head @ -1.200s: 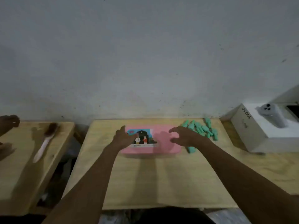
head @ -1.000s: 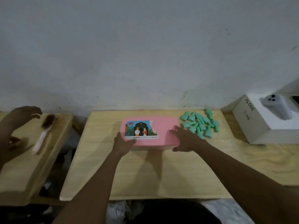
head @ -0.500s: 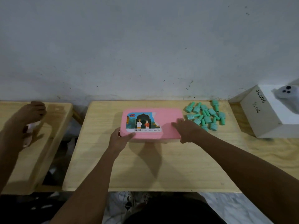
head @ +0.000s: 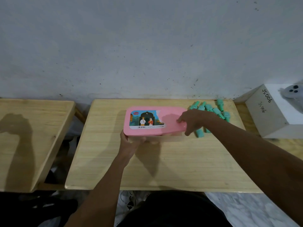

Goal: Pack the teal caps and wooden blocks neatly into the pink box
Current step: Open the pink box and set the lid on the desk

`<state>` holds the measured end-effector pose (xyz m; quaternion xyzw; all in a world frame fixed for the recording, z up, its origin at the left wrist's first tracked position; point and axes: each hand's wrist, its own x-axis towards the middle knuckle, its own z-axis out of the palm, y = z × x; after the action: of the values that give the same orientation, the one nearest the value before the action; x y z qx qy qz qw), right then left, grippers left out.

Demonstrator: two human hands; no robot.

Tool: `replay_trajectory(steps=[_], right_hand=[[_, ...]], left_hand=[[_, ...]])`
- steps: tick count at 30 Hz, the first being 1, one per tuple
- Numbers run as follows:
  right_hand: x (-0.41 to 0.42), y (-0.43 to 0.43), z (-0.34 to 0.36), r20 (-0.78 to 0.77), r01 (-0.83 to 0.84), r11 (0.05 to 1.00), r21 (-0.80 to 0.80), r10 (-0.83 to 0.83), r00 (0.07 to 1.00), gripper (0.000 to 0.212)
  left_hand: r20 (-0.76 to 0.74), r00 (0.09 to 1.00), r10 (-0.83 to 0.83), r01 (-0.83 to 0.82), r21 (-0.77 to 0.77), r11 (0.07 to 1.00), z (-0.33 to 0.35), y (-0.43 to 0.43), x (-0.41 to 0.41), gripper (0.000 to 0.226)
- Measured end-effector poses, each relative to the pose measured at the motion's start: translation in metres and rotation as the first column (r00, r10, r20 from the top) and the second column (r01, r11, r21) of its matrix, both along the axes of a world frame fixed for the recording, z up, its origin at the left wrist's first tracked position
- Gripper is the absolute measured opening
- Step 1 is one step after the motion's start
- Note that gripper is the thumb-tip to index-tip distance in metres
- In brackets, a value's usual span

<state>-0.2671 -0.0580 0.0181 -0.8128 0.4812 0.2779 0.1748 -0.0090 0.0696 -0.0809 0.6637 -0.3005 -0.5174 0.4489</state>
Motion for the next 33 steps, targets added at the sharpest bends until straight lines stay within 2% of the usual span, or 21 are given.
replay_trajectory(steps=[7, 14, 16, 18, 20, 22, 25, 27, 29, 30, 31, 33], right_hand=[[-0.005, 0.011, -0.004, 0.044, -0.021, 0.999, -0.043, 0.023, 0.999, 0.08], [-0.003, 0.007, 0.007, 0.038, -0.009, 1.0, -0.013, 0.009, 0.999, 0.075], [-0.004, -0.002, 0.02, 0.083, 0.015, 1.0, 0.012, -0.016, 0.996, 0.068], [-0.008, -0.013, 0.037, 0.21, 0.076, 0.995, 0.062, -0.088, 0.974, 0.056], [-0.012, -0.023, 0.051, 0.345, 0.12, 0.993, 0.02, -0.119, 0.931, 0.039], [-0.011, -0.029, 0.058, 0.472, 0.192, 0.976, -0.106, -0.12, 0.873, 0.024], [0.004, -0.024, 0.063, 0.697, 0.396, 0.878, -0.269, -0.106, 0.709, 0.032], [0.02, -0.012, 0.06, 0.791, 0.475, 0.797, -0.373, 0.006, 0.612, 0.024], [0.044, 0.004, 0.053, 0.843, 0.487, 0.768, -0.416, 0.124, 0.524, 0.027], [0.057, 0.014, 0.048, 0.847, 0.471, 0.766, -0.438, 0.175, 0.502, 0.032], [0.07, 0.024, 0.041, 0.837, 0.446, 0.761, -0.471, 0.226, 0.499, 0.035], [0.095, 0.044, 0.028, 0.806, 0.393, 0.742, -0.543, 0.329, 0.493, 0.038]], left_hand=[[-0.026, 0.996, 0.084, -0.084, -0.005, 0.996, -0.004, -0.002, -0.022, 0.101], [-0.008, 0.996, 0.084, -0.083, 0.035, 0.996, -0.007, -0.009, -0.024, 0.104], [-0.017, 0.996, 0.083, -0.082, 0.03, 0.996, -0.007, -0.009, -0.024, 0.103], [-0.014, 0.997, 0.069, -0.069, 0.044, 0.997, -0.005, -0.008, -0.024, 0.106], [-0.005, 0.999, 0.034, -0.034, 0.083, 0.996, -0.004, -0.008, -0.022, 0.111], [-0.017, 1.0, 0.011, -0.009, 0.135, 0.991, -0.002, -0.009, -0.019, 0.117], [0.014, 0.999, -0.034, 0.03, 0.219, 0.975, 0.006, -0.011, -0.013, 0.124], [0.133, 0.991, -0.009, -0.025, 0.251, 0.968, 0.014, -0.014, -0.006, 0.115], [0.251, 0.959, 0.133, -0.18, 0.173, 0.968, 0.027, -0.02, 0.004, 0.094], [0.259, 0.939, 0.226, -0.262, 0.113, 0.958, 0.035, -0.022, 0.009, 0.083], [0.217, 0.926, 0.309, -0.33, 0.069, 0.941, 0.046, -0.026, 0.016, 0.075], [-0.014, 0.932, 0.361, -0.36, 0.054, 0.931, 0.071, -0.035, 0.029, 0.068]])
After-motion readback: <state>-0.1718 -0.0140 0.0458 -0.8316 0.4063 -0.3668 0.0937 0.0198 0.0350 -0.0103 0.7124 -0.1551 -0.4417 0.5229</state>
